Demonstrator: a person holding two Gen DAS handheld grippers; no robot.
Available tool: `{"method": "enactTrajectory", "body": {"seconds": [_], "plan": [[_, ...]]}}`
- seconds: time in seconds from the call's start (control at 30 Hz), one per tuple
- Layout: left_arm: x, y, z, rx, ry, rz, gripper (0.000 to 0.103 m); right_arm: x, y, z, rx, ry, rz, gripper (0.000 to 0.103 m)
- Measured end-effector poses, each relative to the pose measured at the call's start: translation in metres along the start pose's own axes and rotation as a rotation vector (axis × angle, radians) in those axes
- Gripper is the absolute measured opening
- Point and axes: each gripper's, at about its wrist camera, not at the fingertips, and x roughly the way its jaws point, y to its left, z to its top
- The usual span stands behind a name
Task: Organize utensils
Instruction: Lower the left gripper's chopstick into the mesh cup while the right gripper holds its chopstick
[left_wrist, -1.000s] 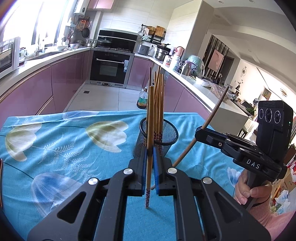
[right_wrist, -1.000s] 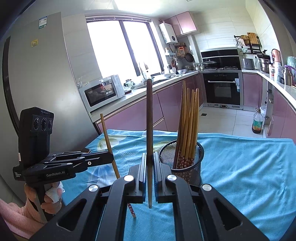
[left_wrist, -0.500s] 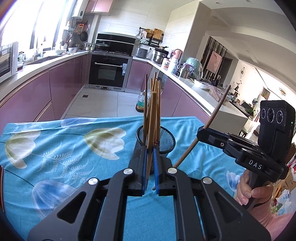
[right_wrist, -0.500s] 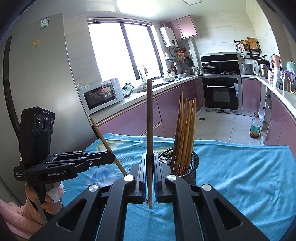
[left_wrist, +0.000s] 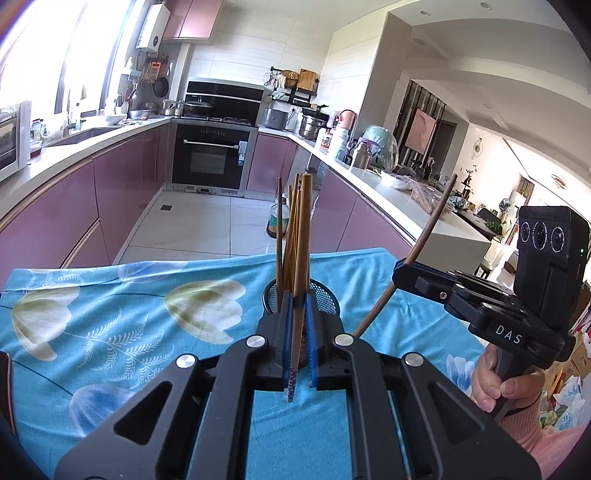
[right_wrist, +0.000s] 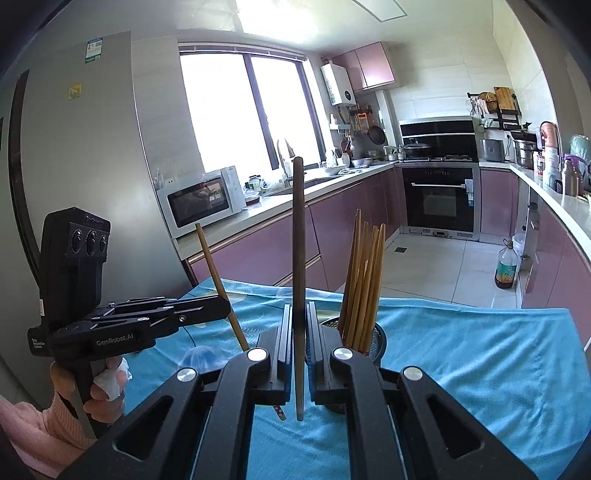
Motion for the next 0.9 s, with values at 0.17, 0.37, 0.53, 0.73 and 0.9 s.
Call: {"method": "enactTrajectory", "body": {"seconds": [0.17,0.37,0.53,0.73,0.9], "plan": [[0.001,-0.003,0.004,0.012,-0.007,0.002,0.007,-0.001,0.001,0.007,-0.009,-0.014,-0.002,0.006],[0.003,-0.006,0.01,0.022,-0.02,-0.002,0.007,-0.005,0.002,0.011,-0.015,-0.026,-0.008,0.006],[0.004,-0.005,0.015,0.029,-0.032,-0.005,0.007,-0.008,0.003,0.017,-0.022,-0.035,-0.013,0.006],[0.004,-0.007,0.02,0.039,-0.047,-0.011,0.007,-0.01,0.003,0.026,-0.027,-0.052,-0.014,0.006],[0.0,-0.008,0.024,0.044,-0.066,-0.017,0.006,-0.012,0.001,0.034,-0.034,-0.071,-0.018,0.006]]}}
